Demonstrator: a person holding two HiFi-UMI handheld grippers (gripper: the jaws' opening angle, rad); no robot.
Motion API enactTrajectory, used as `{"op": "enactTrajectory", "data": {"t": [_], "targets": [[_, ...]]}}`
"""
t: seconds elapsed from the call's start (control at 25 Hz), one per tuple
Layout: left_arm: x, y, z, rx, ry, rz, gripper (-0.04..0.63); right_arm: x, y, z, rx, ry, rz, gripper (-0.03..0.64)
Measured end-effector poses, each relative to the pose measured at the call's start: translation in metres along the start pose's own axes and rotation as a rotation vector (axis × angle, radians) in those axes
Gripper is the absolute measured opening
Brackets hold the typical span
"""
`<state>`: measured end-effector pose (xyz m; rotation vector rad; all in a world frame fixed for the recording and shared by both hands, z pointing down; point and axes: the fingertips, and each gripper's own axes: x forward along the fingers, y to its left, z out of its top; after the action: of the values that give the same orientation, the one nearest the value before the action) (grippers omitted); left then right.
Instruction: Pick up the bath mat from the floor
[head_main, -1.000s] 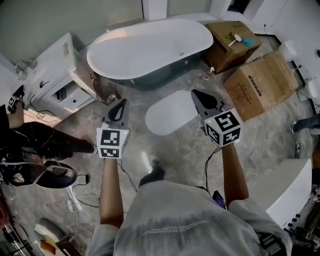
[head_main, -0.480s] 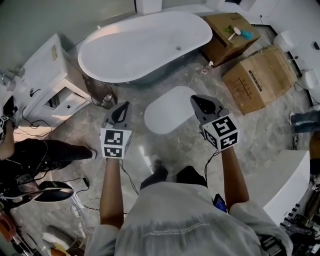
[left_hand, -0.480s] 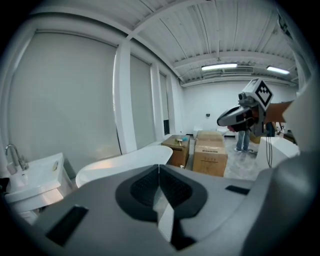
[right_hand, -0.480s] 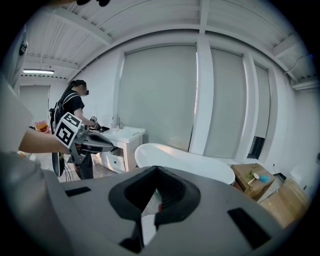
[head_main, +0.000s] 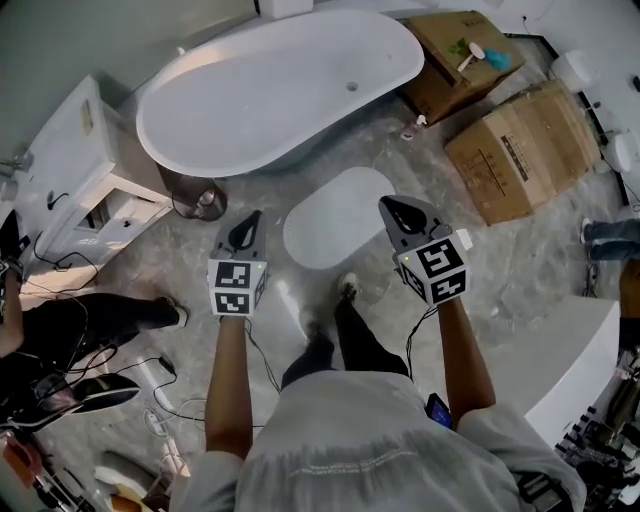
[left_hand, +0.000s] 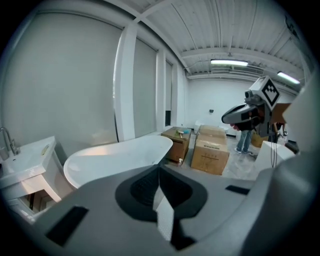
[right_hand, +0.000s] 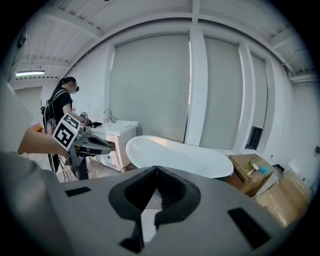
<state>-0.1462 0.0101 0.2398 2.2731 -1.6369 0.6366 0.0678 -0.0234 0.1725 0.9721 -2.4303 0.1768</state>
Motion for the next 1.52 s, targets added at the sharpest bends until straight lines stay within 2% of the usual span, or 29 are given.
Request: {"op": "enactTrajectory", "data": {"t": [0.16, 0.44, 0.64, 0.88, 1.08, 1.24, 1.52], "targets": [[0.036, -0.001, -0.004, -0.024, 0.061, 0.006, 0.018, 0.032, -0.027, -0.009, 0.033, 0.021, 0.034, 0.014], [0.106, 0.002, -0.010, -0.017, 0.142, 0.017, 0.018, 0.094, -0.072, -0.036, 0.085, 0.063, 0.103, 0.014], [0.144, 0.009, -0.049, -0.070, 0.201, 0.001, 0.018, 0.136, -0.077, -0.070, 0.130, 0.119, 0.115, 0.014], [0.200, 0.023, -0.129, -0.111, 0.293, -0.071, 0.019, 0.192, -0.071, -0.123, 0.184, 0.175, 0.072, 0.014], [0.250, 0.028, -0.194, -0.130, 0.329, -0.147, 0.019, 0.231, -0.070, -0.186, 0.225, 0.229, -0.002, 0.014], [0.291, 0.030, -0.273, -0.128, 0.366, -0.173, 0.019, 0.268, -0.061, -0.240, 0.345, 0.200, -0.065, 0.014], [0.346, 0.019, -0.422, -0.169, 0.446, -0.183, 0.020, 0.330, -0.018, -0.369, 0.414, 0.240, -0.043, 0.014]]}}
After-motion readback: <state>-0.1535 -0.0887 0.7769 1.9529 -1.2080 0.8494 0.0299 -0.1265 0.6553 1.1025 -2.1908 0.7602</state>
